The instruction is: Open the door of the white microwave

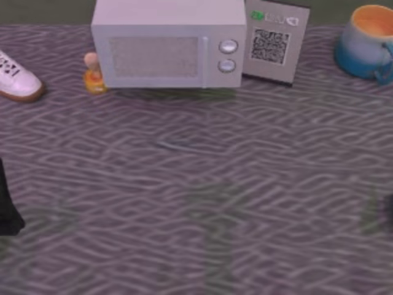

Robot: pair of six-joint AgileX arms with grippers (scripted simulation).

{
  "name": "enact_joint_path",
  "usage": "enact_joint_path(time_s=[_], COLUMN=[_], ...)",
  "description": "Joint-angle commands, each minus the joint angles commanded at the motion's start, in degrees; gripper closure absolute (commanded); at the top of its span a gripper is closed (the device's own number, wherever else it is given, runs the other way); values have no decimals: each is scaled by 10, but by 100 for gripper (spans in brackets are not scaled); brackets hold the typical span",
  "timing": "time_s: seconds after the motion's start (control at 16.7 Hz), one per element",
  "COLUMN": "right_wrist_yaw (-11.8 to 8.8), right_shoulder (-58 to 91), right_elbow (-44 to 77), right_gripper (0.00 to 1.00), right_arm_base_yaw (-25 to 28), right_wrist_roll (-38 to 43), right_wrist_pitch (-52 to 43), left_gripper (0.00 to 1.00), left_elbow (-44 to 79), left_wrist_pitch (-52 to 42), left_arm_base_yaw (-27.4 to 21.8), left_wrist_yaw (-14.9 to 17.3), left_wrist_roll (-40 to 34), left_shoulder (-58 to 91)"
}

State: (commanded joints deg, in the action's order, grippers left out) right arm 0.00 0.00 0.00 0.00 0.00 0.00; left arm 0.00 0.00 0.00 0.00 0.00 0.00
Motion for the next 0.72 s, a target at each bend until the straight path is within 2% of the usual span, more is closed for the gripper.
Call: enact_joint_path(time_s=[0.36, 0.72], right_wrist_yaw=[0, 0], right_shoulder=[0, 0], right_elbow=[0, 0], right_gripper=[0, 0], right_arm_base_yaw=[0, 0], right_wrist_roll=[0, 0], right_wrist_pitch=[0, 0], left_gripper=[0, 0], left_elbow=[40, 240], left_wrist_pitch=[-36, -167], left_arm_base_yaw=[-14, -71], left_wrist_yaw=[-4, -20], left_wrist_roll=[-2, -26], left_shoulder=[42, 221])
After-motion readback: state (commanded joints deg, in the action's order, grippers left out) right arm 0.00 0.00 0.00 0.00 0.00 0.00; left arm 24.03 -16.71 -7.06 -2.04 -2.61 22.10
